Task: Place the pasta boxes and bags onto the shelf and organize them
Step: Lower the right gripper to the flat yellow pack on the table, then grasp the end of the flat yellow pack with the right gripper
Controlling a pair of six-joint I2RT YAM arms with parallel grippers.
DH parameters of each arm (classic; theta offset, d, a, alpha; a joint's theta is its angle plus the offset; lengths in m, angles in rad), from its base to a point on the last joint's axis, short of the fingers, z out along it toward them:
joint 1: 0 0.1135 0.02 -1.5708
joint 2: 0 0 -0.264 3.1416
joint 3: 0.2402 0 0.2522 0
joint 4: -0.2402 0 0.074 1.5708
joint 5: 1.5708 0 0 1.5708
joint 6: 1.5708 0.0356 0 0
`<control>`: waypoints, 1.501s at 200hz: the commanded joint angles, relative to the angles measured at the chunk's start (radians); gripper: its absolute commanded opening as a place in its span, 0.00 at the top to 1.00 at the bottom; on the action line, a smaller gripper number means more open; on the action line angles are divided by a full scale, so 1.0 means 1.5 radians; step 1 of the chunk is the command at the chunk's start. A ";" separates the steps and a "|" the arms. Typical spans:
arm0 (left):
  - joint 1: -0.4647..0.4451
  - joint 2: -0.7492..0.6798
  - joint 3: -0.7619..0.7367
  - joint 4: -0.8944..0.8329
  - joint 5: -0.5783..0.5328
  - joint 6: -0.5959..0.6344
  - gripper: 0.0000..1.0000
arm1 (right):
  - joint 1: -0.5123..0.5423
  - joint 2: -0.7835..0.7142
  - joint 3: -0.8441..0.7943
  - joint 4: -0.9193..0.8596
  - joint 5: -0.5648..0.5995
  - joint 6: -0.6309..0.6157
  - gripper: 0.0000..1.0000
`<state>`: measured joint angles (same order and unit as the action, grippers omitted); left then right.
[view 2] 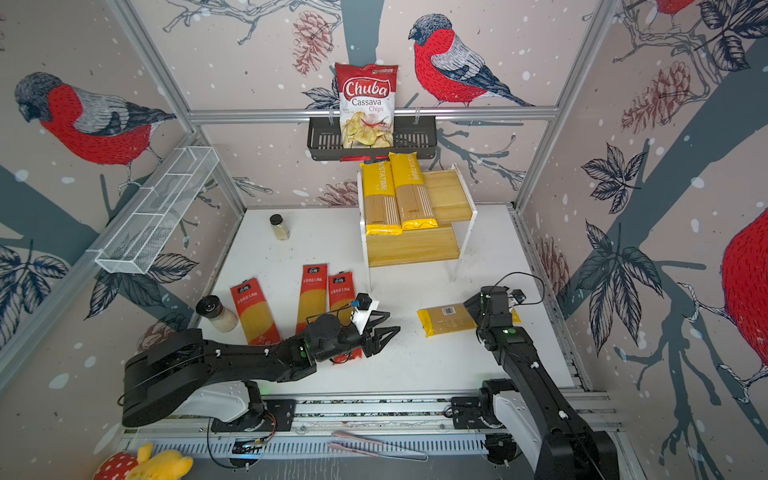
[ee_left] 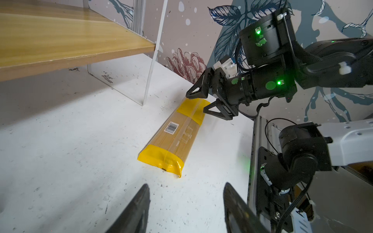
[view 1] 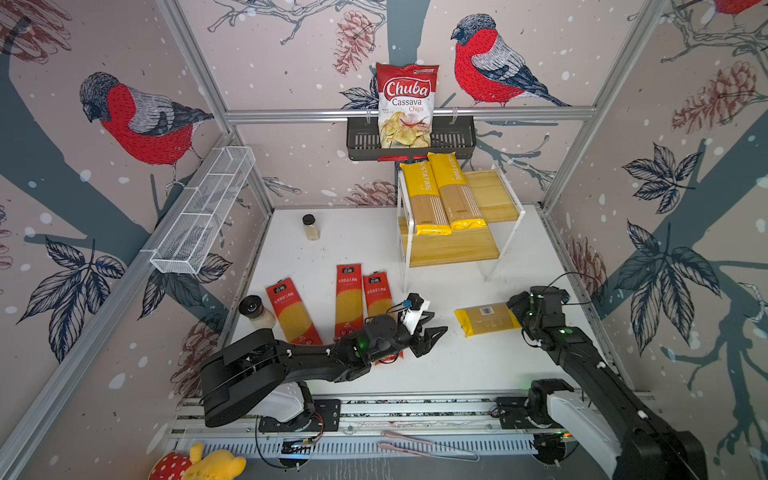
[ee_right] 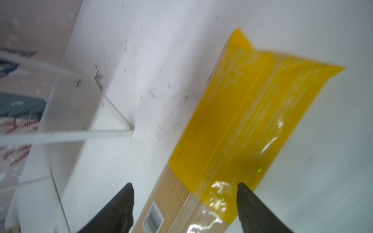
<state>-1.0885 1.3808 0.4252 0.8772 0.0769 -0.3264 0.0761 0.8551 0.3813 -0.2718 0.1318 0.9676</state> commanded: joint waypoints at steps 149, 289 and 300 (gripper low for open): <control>0.000 -0.001 0.000 0.057 0.013 -0.013 0.43 | -0.083 0.052 -0.126 0.142 -0.140 0.091 0.22; 0.000 0.011 0.008 0.064 0.018 -0.011 0.43 | -0.087 0.049 -0.153 0.148 -0.150 0.097 0.25; 0.000 0.010 0.007 0.063 0.017 -0.013 0.43 | -0.086 0.063 -0.162 0.179 -0.152 0.102 0.28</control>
<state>-1.0889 1.4040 0.4320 0.9306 0.1024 -0.3435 -0.0544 0.9100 0.1757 0.0471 -0.0814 1.0790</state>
